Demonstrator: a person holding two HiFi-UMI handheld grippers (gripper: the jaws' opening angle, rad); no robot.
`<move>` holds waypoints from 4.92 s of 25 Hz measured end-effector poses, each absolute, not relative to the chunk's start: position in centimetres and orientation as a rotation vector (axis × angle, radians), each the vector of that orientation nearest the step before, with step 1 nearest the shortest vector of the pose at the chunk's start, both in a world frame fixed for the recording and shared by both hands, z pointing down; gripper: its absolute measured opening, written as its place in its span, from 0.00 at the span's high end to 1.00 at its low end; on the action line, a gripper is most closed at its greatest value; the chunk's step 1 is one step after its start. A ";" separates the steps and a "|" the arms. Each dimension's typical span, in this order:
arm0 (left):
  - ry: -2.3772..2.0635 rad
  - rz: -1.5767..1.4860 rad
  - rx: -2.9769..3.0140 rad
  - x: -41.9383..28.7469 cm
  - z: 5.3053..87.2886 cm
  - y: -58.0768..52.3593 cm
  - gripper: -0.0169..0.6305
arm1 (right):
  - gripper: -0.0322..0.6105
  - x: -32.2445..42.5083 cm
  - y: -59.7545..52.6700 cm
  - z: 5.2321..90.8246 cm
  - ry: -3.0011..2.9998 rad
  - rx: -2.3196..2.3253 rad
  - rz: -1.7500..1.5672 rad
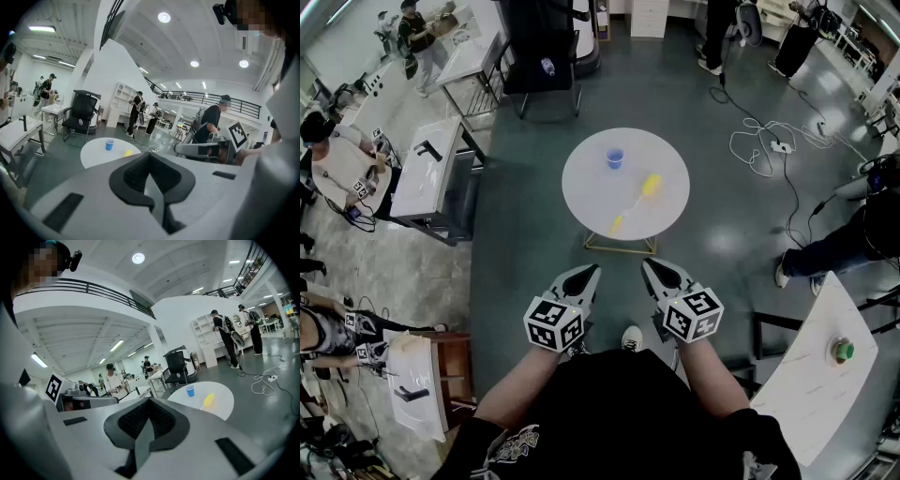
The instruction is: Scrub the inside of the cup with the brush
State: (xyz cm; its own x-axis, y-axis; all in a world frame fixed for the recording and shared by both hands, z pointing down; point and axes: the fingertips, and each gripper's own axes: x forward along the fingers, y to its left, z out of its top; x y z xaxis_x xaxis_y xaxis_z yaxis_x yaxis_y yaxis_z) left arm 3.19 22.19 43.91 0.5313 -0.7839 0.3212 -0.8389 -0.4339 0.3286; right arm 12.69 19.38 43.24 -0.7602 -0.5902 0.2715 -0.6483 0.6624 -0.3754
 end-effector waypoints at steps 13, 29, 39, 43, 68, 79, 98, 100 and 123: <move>-1.324 0.175 2.320 3.7 43.9 21.9 0.96 | 0.91 13.3 18.8 43.1 -2.772 1.032 0.719; -1.380 0.202 2.275 6.8 44.8 20.7 0.96 | 0.92 17.4 16.8 45.0 -2.763 0.990 0.812; -1.352 0.218 2.285 5.4 45.5 18.0 0.96 | 0.92 16.9 14.6 46.0 -2.732 1.073 0.858; -1.302 0.222 2.307 3.4 46.1 16.2 0.96 | 0.92 15.6 13.3 46.5 -2.704 1.158 0.870; -0.949 0.312 2.451 -11.3 50.2 2.6 0.96 | 0.92 2.2 5.3 49.9 -2.425 1.577 0.990; -0.925 0.356 2.441 -10.0 52.4 -1.2 0.96 | 0.92 3.7 2.6 51.1 -2.376 1.608 1.038; -1.113 0.657 2.478 -3.2 64.0 -13.6 0.62 | 0.92 9.6 -5.8 60.1 -2.252 1.448 1.248; -1.134 0.684 2.480 -2.6 65.3 -15.1 0.59 | 0.92 9.9 -6.1 61.3 -2.241 1.425 1.262; -1.120 0.776 2.562 2.5 71.1 -21.6 0.53 | 0.91 12.9 -7.4 67.1 -2.163 1.323 1.375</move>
